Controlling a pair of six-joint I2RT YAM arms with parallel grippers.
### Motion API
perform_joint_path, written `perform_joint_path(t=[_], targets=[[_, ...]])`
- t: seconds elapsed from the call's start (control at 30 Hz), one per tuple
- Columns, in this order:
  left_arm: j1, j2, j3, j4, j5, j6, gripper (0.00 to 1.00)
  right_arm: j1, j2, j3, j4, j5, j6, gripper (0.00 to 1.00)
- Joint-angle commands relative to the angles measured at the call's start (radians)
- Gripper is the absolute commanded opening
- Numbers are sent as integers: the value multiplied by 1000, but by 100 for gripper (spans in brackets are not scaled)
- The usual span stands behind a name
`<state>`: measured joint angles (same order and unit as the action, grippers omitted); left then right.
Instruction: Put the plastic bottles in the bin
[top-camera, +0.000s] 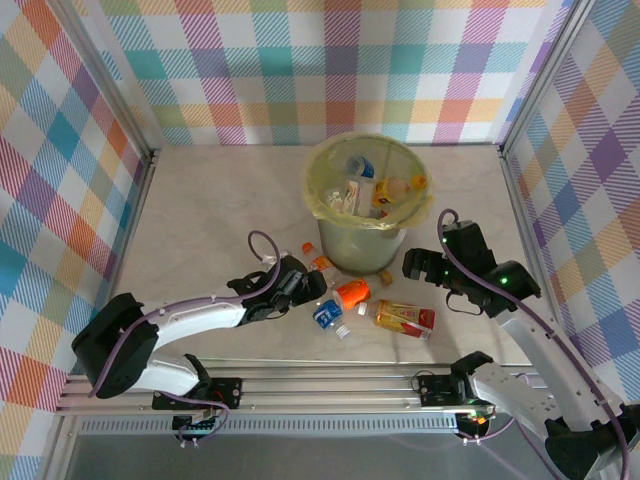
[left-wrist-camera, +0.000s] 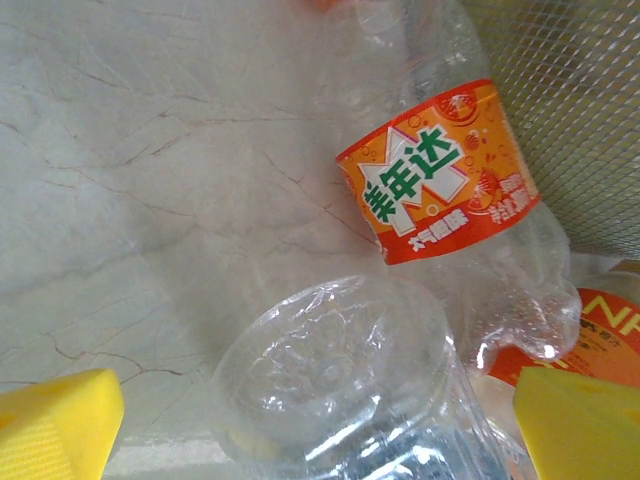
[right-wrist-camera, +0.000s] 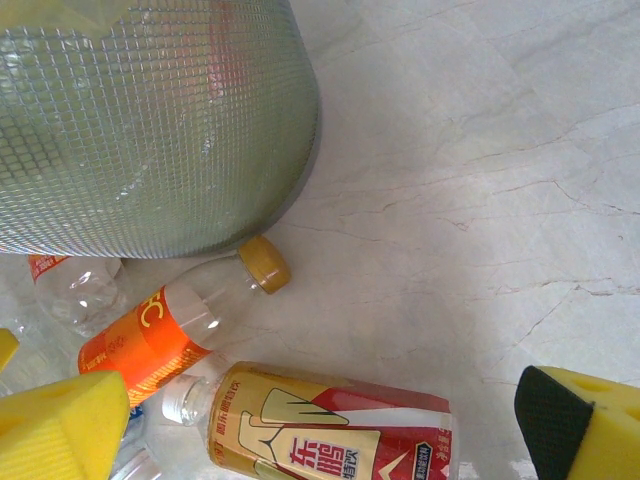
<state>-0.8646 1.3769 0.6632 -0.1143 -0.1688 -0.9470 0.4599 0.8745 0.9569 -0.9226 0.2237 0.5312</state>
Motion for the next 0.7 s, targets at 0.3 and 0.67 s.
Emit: perform_joint_path(t=[0.3,0.67], targets=[[-4,116,70,-27,50,3,95,6,23,-4,22,1,-10,100],[12,139,81,-44,36,-6,70,6,23,2,28,8,-5,100]])
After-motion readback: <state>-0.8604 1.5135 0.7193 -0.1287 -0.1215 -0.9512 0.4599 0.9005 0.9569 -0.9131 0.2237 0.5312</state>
